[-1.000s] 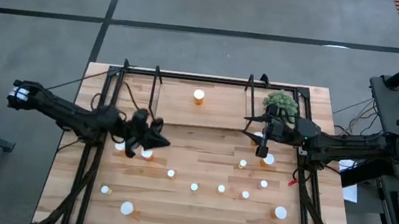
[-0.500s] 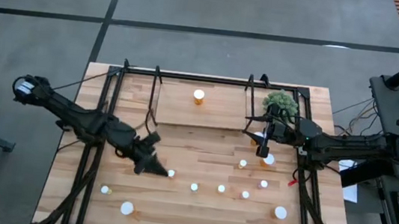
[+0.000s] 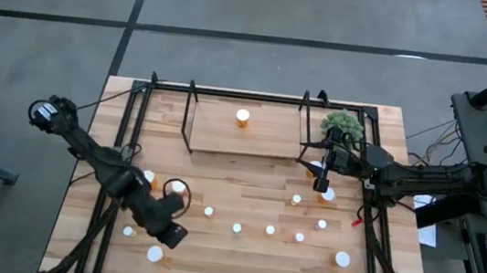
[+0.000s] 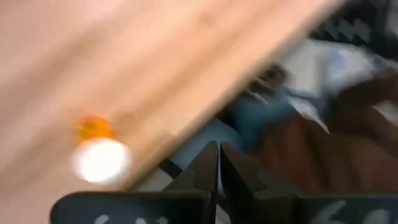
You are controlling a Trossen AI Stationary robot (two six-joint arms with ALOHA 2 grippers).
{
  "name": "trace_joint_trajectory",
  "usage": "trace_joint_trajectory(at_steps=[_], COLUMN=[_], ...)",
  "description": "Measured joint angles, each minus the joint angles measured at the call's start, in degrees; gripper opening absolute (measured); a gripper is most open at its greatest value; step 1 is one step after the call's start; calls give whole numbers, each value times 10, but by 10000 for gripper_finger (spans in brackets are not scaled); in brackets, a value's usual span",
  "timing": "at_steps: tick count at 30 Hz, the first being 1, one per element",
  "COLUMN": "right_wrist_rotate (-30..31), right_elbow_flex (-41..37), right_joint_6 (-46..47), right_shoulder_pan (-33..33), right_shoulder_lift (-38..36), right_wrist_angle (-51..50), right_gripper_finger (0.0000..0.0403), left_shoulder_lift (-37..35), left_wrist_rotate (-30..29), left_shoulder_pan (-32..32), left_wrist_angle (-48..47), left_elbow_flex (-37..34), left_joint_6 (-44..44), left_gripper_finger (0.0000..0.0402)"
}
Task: Pick and place medicine bottles onto shelf by color
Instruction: Put the small yellow pill bottle on the shelf
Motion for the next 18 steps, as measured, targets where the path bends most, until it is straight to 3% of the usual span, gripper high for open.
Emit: trace_joint_trajectory(at_steps=[7, 10, 18], right_wrist_rotate=[0, 3, 4], right_elbow_flex=[0, 0, 0], right_joint_6=[-8, -10, -11], right_shoulder_pan=[0, 0, 0], right_shoulder_lift=[-1, -1, 0], right_wrist_angle=[0, 0, 0], right_gripper_finger=[210, 210, 210], left_shoulder_lift=[34, 34, 31], left_wrist_rotate=[-123, -174, -207], left_shoulder_pan=[18, 29, 30], left_wrist_angle=[-133, -147, -145], left_elbow_flex=[-1, -7, -22], left_joint_6=[55, 94, 132], left_gripper_finger=[0, 0, 0])
